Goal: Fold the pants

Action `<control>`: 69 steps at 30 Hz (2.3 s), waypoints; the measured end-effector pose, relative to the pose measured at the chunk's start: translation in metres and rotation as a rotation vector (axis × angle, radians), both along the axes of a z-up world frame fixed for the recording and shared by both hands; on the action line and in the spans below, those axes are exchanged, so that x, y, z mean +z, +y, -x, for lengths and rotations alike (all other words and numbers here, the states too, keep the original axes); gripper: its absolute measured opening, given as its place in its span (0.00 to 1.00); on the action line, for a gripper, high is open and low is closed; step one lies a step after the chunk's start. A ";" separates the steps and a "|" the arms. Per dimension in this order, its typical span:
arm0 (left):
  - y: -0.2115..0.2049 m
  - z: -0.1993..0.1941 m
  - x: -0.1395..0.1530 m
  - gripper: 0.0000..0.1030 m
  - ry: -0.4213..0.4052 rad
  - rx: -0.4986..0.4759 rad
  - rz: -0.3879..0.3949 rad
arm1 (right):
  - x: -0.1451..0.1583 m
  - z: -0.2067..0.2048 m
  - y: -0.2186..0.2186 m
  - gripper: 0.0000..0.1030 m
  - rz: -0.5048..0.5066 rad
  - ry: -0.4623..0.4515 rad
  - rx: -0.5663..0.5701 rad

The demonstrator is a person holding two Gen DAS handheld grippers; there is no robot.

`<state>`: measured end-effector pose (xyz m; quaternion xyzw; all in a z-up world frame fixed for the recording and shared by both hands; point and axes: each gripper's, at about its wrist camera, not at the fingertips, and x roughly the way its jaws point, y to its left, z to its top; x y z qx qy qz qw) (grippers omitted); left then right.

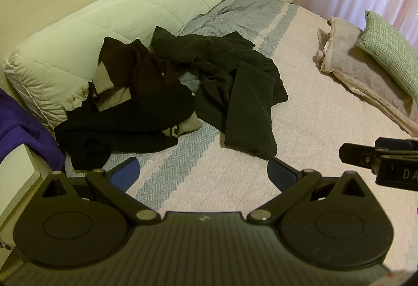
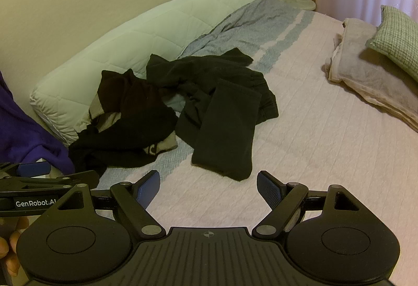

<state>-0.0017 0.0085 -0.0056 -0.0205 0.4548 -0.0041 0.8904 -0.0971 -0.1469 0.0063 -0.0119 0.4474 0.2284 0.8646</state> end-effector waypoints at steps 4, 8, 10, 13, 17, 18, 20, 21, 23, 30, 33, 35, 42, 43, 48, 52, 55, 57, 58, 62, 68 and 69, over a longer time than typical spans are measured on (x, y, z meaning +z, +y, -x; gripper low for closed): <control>0.001 0.001 -0.001 0.99 0.000 0.001 -0.001 | -0.001 0.001 0.000 0.76 0.002 0.000 0.000; 0.002 0.001 -0.001 0.99 -0.001 0.001 -0.001 | -0.001 0.002 0.000 0.76 0.002 0.000 0.000; 0.002 0.002 -0.001 0.99 -0.001 0.003 0.000 | -0.001 0.001 0.000 0.76 0.001 0.000 0.001; 0.004 0.003 -0.001 0.99 0.000 0.004 0.001 | -0.002 0.002 0.000 0.76 0.001 0.001 0.000; 0.009 0.006 -0.001 0.99 -0.005 0.002 -0.005 | -0.003 0.007 0.003 0.76 0.005 -0.003 -0.008; 0.010 0.007 0.000 0.99 -0.007 -0.001 -0.010 | -0.003 0.009 0.003 0.76 0.006 -0.005 -0.012; 0.013 0.007 0.002 0.99 -0.013 -0.014 -0.014 | -0.003 0.013 0.004 0.76 0.007 -0.007 -0.026; 0.013 0.007 0.002 0.99 -0.015 -0.020 -0.016 | -0.003 0.014 0.004 0.76 0.007 -0.008 -0.032; 0.016 0.007 0.002 0.99 -0.020 -0.042 -0.023 | -0.002 0.019 0.005 0.76 0.009 -0.010 -0.053; 0.019 0.004 -0.002 0.99 -0.033 -0.117 -0.030 | -0.001 0.032 -0.001 0.76 0.017 -0.013 -0.112; 0.018 -0.004 -0.007 0.99 -0.022 -0.137 -0.015 | -0.001 0.032 -0.010 0.76 0.030 -0.009 -0.135; 0.016 -0.012 -0.010 0.99 -0.014 -0.144 -0.010 | -0.003 0.028 -0.018 0.76 0.042 -0.001 -0.148; -0.001 -0.046 -0.017 0.99 -0.003 -0.139 0.006 | -0.008 -0.008 -0.048 0.76 0.040 -0.001 -0.152; -0.003 -0.050 -0.017 0.99 -0.007 -0.138 0.004 | -0.009 -0.017 -0.052 0.76 0.029 0.000 -0.146; -0.015 -0.078 -0.019 0.99 -0.011 -0.142 -0.037 | -0.019 -0.050 -0.065 0.76 0.000 -0.006 -0.092; -0.016 -0.103 -0.021 0.99 -0.016 -0.144 -0.069 | -0.034 -0.077 -0.065 0.76 -0.003 0.029 -0.073; -0.013 -0.125 -0.027 0.99 -0.003 -0.169 -0.104 | -0.042 -0.094 -0.060 0.76 -0.004 0.030 -0.050; -0.010 -0.144 -0.032 0.99 0.004 -0.206 -0.137 | -0.048 -0.109 -0.054 0.76 -0.004 0.029 -0.042; -0.007 -0.156 -0.034 0.99 0.006 -0.226 -0.156 | -0.050 -0.118 -0.052 0.76 -0.004 0.029 -0.044; 0.001 -0.217 -0.046 0.99 0.013 -0.318 -0.188 | -0.063 -0.153 -0.040 0.76 -0.011 0.025 -0.054; 0.005 -0.332 -0.076 0.99 0.010 -0.481 -0.221 | -0.099 -0.227 -0.026 0.76 0.009 0.038 -0.094; 0.005 -0.351 -0.082 0.99 0.009 -0.507 -0.228 | -0.109 -0.242 -0.025 0.76 0.016 0.044 -0.098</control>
